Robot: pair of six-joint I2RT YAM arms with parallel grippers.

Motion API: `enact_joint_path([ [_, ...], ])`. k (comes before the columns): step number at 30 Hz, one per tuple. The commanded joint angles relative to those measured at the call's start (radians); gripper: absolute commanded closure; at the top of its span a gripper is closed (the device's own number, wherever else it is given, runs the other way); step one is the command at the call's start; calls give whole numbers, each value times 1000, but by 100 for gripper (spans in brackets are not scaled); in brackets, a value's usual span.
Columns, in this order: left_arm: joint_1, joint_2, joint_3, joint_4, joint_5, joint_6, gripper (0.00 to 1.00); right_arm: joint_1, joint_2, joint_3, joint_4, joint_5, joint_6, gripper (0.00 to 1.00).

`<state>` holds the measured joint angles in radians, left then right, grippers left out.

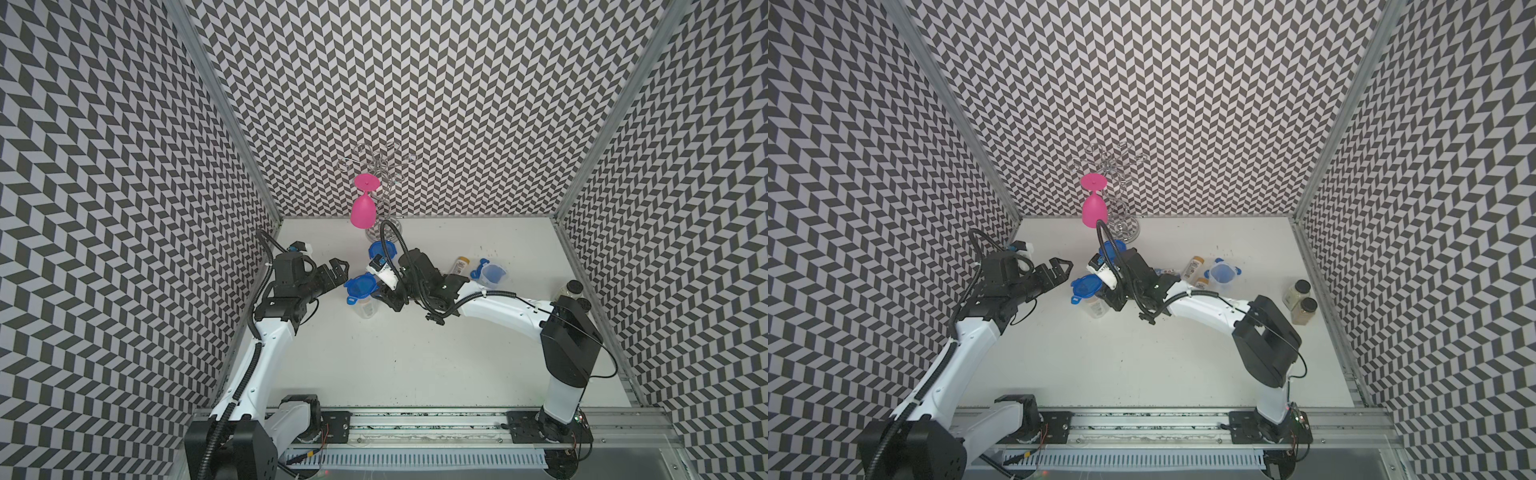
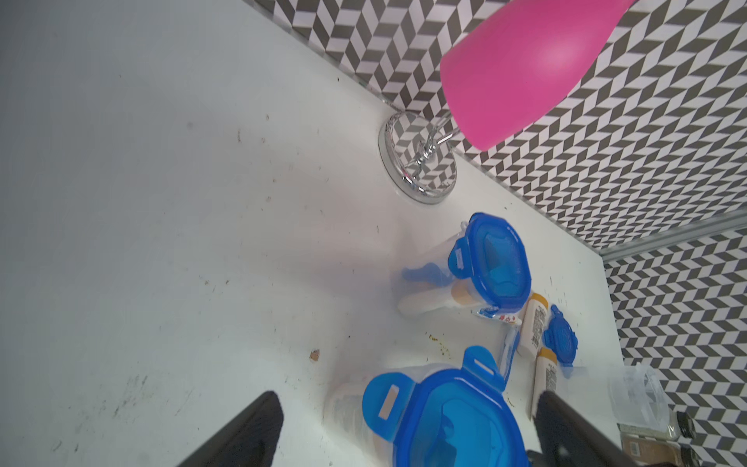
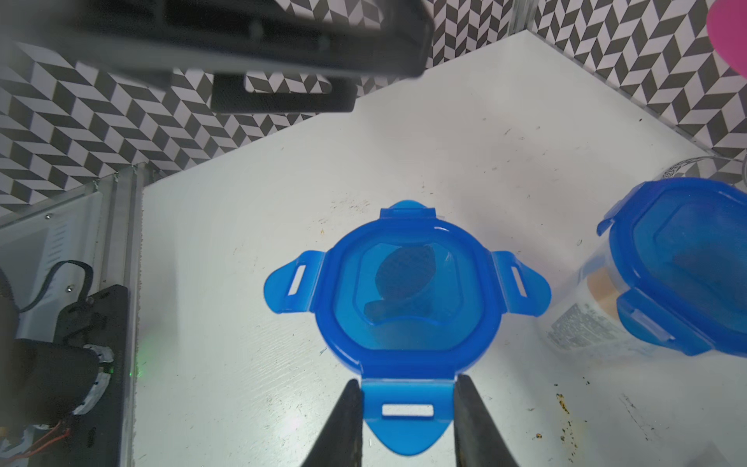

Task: Pack away toiletry kits
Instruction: Close the lid on the container.

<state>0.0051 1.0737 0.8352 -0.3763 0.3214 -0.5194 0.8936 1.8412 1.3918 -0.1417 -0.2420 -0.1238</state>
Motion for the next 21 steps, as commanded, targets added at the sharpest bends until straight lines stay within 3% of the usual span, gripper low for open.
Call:
enact_joint_path([
  [1, -4, -19, -16, -32, 45, 30, 1, 4, 15, -8, 48, 10, 15, 99],
  [16, -96, 36, -36, -43, -10, 16, 1, 5, 16, -42, 50, -12, 53, 84],
  [21, -102, 42, -40, -42, -30, 19, 2, 7, 3, -40, 45, -29, 69, 74],
])
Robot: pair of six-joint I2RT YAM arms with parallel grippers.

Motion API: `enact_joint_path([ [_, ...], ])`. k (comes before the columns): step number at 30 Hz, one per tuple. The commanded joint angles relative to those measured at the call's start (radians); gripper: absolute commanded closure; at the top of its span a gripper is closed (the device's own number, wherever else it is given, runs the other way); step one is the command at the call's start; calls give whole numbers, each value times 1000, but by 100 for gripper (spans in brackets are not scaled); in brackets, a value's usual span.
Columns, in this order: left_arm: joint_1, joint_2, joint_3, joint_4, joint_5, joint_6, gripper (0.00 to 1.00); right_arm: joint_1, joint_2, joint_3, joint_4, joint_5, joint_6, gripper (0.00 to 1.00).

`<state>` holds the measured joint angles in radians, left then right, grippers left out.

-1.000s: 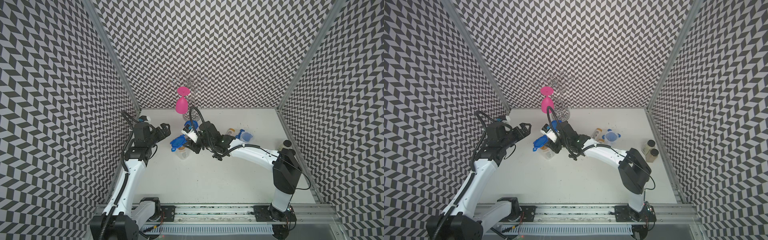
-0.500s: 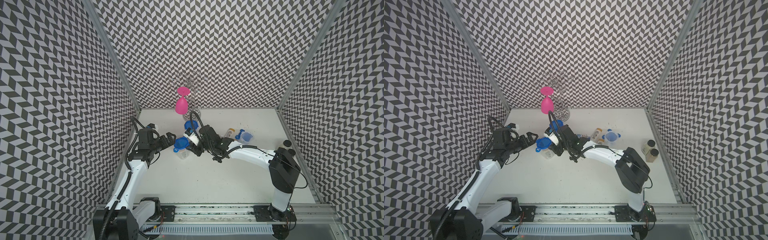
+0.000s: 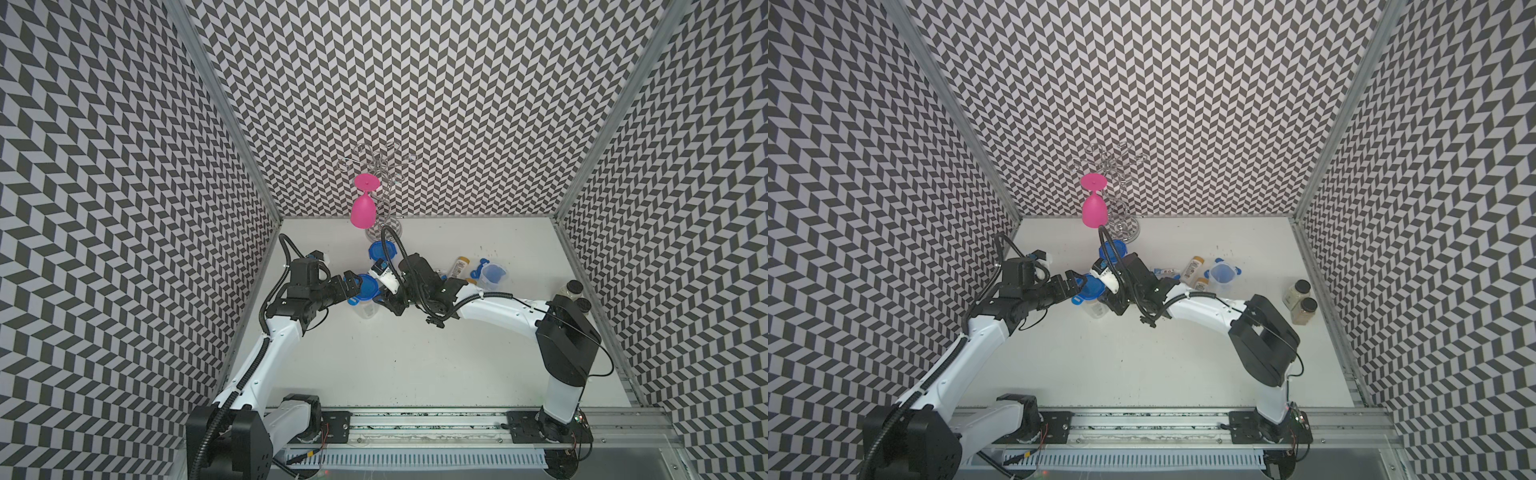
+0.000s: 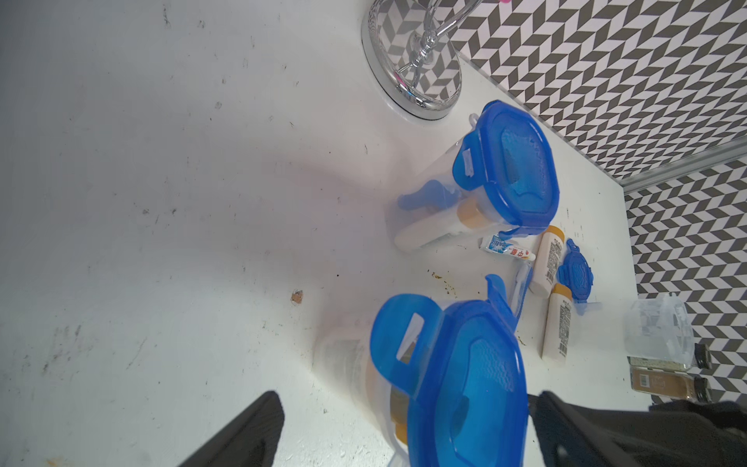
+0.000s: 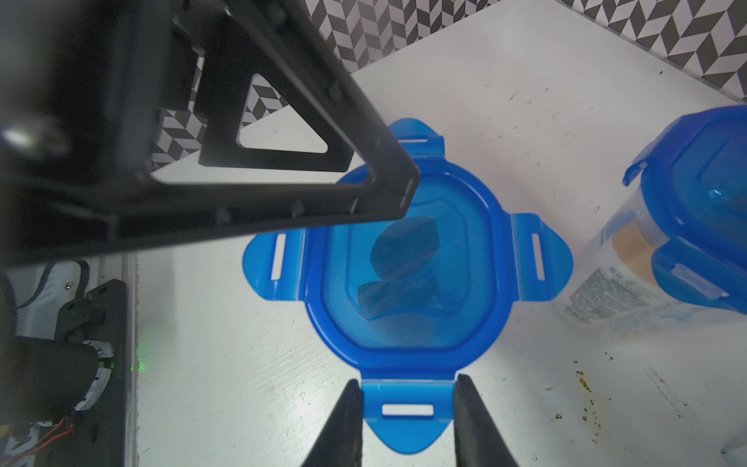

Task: Pack away toiletry kits
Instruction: Close the lid on the container.

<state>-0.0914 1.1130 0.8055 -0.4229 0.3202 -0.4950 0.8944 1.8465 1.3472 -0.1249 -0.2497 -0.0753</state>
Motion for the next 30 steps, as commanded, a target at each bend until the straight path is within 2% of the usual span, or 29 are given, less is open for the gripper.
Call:
enact_joint_path([
  [1, -6, 4, -13, 4, -36, -5, 3, 7, -6, 3, 25, -21, 24, 71],
  [8, -8, 13, -15, 5, -49, 3, 4, 8, -48, -4, 25, -27, 43, 52],
  [11, -7, 16, -14, 10, -53, 5, 6, 8, -54, 16, 17, -33, 51, 48],
  [17, -8, 13, 41, -34, -71, 38, 8, -4, -79, 83, -59, 18, 124, 48],
  [21, -9, -48, 73, -111, -74, 96, 6, -57, -93, 166, -114, -19, 188, 48],
  [26, -42, -107, 70, -265, -97, 117, 0, -123, 9, 344, -336, -10, 199, 57],
  [30, -55, -114, 40, -324, -96, 119, 0, -152, 93, 417, -478, -17, 187, 60],
])
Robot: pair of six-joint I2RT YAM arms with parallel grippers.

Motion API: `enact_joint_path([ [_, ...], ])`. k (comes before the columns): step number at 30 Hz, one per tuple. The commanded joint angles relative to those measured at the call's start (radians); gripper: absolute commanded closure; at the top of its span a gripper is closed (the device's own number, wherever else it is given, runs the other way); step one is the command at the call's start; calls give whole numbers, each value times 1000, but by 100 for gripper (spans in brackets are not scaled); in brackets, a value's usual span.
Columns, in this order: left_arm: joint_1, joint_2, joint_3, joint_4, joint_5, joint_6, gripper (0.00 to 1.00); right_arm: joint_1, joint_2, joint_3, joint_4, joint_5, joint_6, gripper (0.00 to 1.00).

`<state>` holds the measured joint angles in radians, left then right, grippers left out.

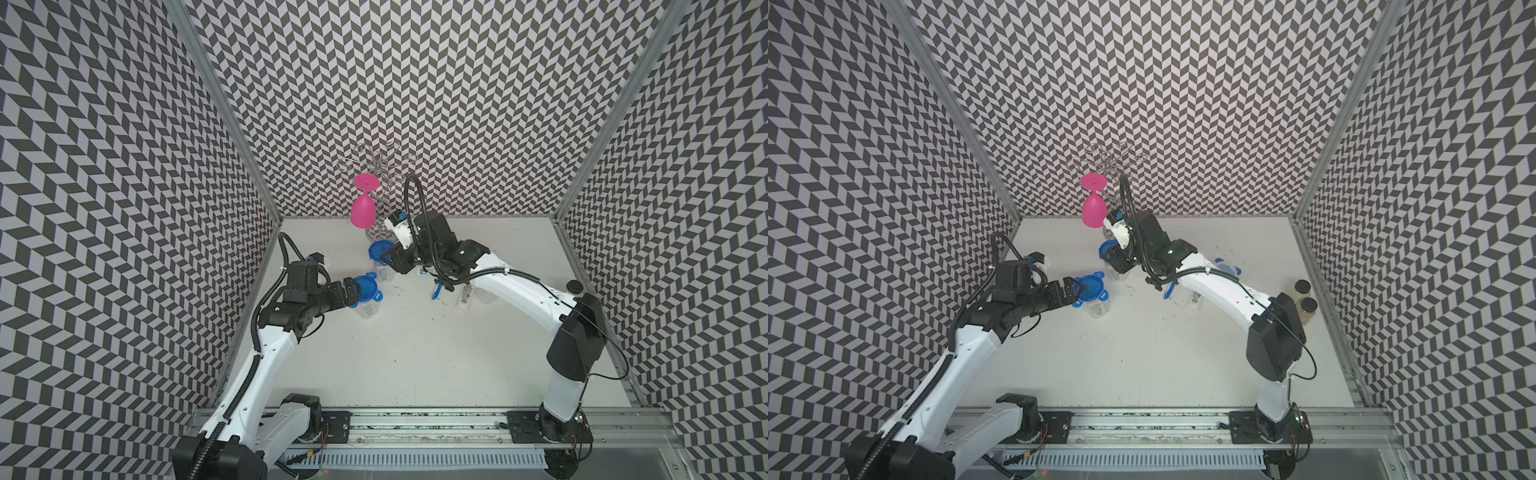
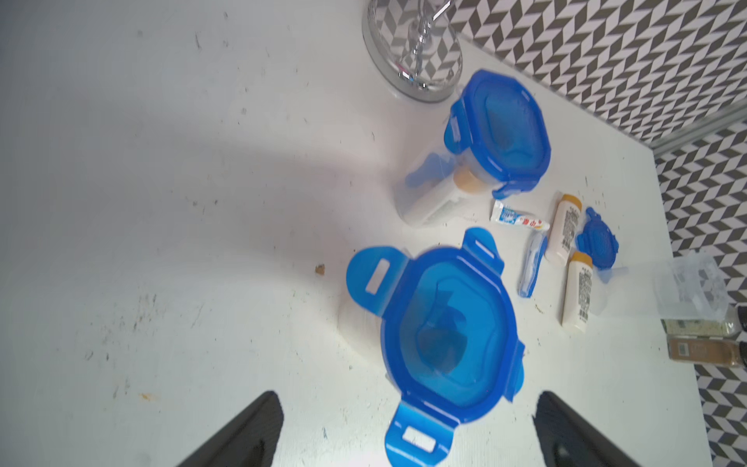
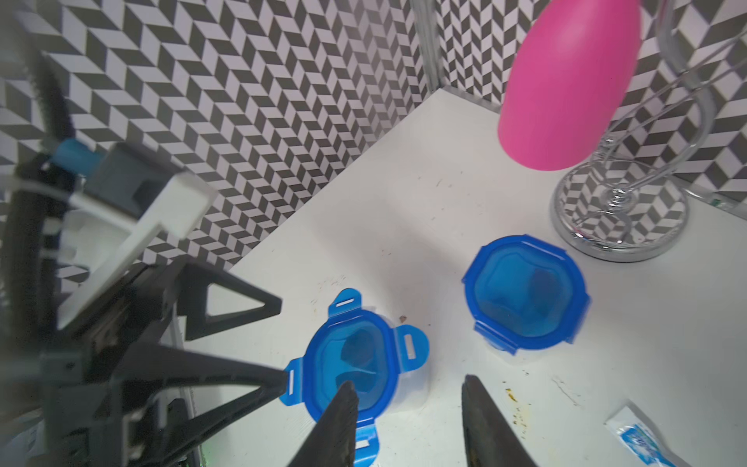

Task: Pack away toiletry kits
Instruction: Close the lid on the container, then close the fastener on the container.

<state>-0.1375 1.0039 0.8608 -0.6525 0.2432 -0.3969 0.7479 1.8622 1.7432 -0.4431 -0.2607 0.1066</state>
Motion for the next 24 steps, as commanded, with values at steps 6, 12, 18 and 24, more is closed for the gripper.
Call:
enact_joint_path([
  [6, -40, 43, -35, -68, 5, 17, 1, -1, 156, 28, -215, -66, -11, 63],
  [12, -85, 89, -40, -47, -16, 7, 0, 3, 168, -7, -206, -78, -22, 65],
  [18, -85, 108, -41, -45, -31, 7, 0, 25, 176, -6, -198, -95, -26, 65],
  [24, -85, 122, -18, -48, -79, -23, 1, 33, 169, -9, -205, -100, -29, 67],
])
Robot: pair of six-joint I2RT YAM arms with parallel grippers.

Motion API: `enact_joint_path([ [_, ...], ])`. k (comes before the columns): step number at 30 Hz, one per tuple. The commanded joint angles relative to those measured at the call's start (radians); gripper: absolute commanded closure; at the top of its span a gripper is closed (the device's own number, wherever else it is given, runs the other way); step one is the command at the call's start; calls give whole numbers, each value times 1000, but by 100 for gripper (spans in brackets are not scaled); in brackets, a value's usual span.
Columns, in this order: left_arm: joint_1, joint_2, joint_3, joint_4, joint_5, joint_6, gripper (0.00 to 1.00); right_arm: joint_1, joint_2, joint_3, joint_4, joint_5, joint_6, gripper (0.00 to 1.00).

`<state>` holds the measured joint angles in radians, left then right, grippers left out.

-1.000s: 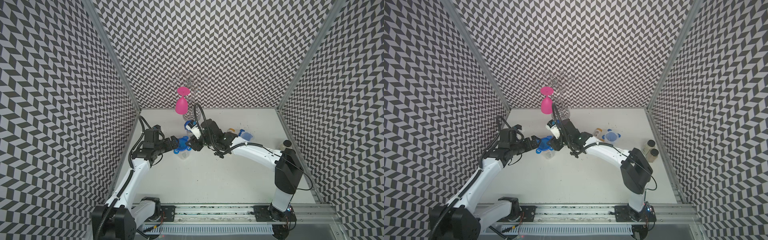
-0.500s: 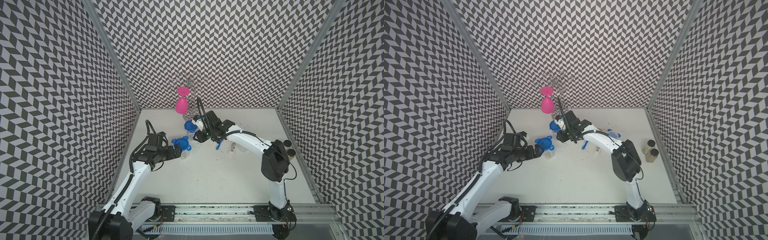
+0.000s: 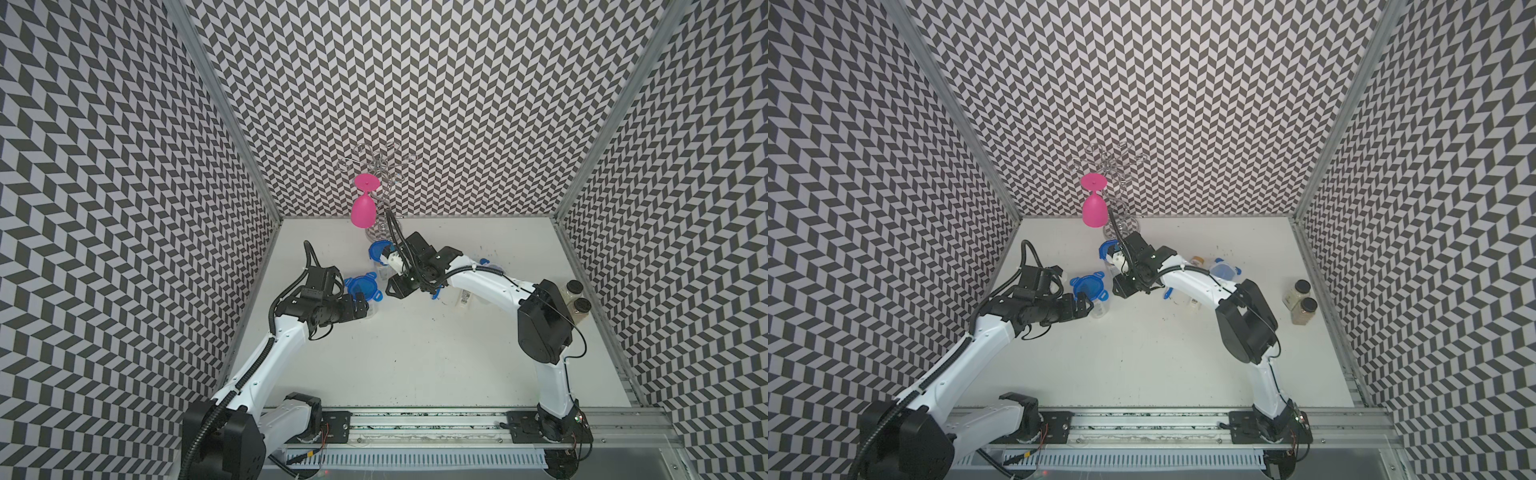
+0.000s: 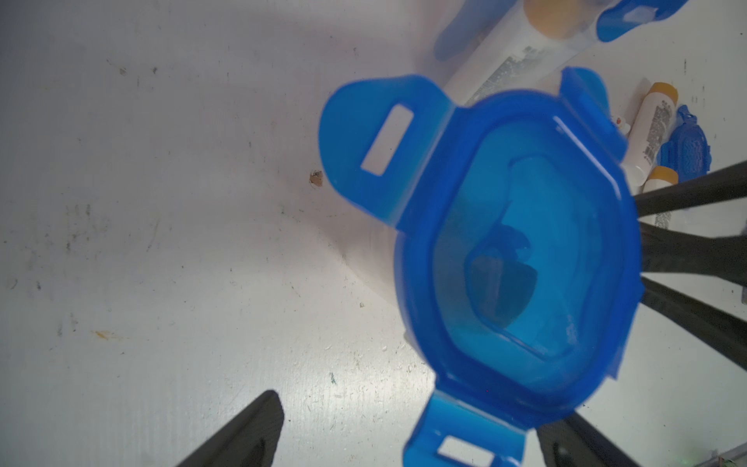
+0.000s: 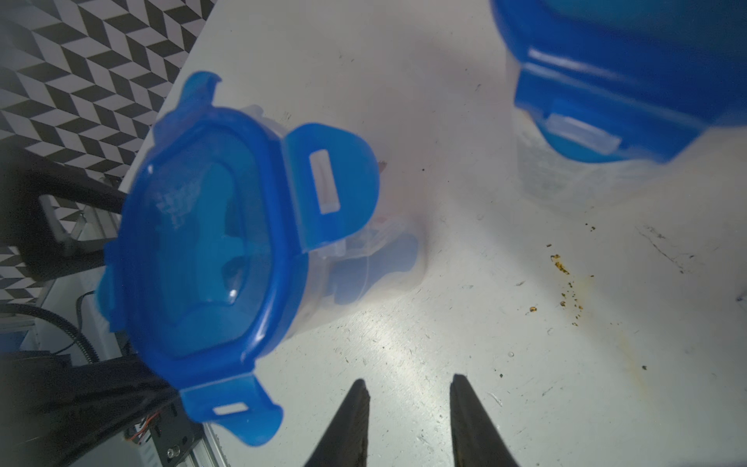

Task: Pack away toiletry kits
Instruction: Close the fastener on the container.

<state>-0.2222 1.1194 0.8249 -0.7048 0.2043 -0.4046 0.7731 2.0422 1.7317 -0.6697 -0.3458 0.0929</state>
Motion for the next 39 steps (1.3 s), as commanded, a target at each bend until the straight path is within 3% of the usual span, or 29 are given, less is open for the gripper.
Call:
enact_joint_path([
  [1, 0, 13, 25, 3, -47, -16, 1, 8, -13, -1, 24, -15, -15, 67],
  [30, 56, -10, 63, -71, -115, -14, 4, 18, 2, 66, 28, -24, -15, 69],
  [39, 61, -19, 54, -82, -73, 0, 5, 16, -7, 63, 18, -12, -21, 69],
])
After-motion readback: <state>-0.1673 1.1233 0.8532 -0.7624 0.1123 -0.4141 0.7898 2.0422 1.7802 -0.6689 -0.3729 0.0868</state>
